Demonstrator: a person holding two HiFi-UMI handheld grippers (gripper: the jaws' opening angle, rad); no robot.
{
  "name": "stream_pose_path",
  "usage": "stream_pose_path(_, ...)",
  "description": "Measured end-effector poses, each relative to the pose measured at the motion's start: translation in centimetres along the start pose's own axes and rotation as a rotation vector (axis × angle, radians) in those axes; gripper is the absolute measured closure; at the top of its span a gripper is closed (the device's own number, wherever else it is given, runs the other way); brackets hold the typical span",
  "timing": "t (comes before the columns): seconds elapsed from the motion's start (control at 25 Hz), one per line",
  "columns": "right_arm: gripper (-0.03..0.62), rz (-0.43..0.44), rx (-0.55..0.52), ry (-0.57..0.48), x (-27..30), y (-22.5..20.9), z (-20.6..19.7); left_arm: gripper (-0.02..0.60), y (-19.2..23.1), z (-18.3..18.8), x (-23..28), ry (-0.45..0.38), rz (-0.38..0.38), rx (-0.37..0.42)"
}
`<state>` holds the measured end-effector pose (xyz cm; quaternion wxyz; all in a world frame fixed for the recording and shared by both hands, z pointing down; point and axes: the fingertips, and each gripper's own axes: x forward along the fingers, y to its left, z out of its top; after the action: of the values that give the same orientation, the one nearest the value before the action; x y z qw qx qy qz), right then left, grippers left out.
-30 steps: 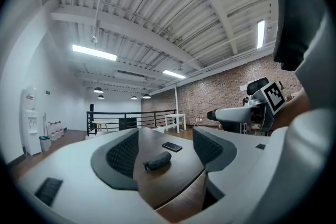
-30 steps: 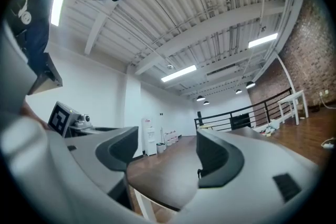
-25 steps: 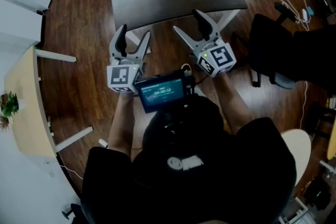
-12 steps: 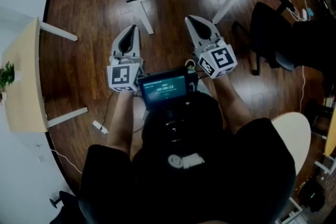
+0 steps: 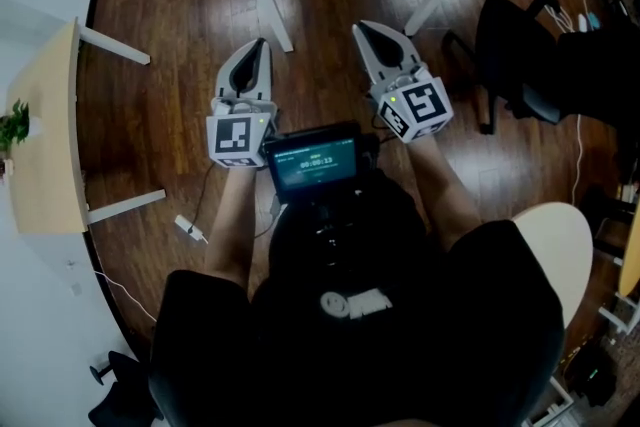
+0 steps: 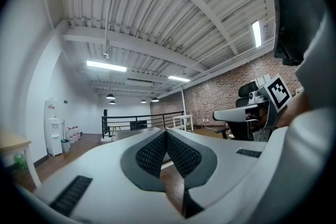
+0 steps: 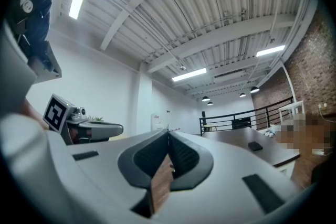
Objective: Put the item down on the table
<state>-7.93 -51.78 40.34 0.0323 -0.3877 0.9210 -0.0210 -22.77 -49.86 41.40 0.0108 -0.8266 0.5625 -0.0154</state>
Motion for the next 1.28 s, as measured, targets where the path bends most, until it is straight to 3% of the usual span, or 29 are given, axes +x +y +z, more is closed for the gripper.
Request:
stream_pose_path(0.28,0.591,-0.003,0.009,-0.001,-5.3,1.9,1.0,0.580,-4.6,1.8,-3.8,-0.018,-0.013,-0.002)
stream_pose_path(0.92,0.591,-0.077,0.026,0.001,-25.7,8.7,0.3,0.581,-19.9,2.0,-18.8,-0.030,-0.053,0.029)
stream_pose_path(1.28,0.591,-0.033,0.034,-0.004,-31.3,15.2,0.9,0.581,-22.9,3.2,-27.0,-0.017,-0.028,0.047)
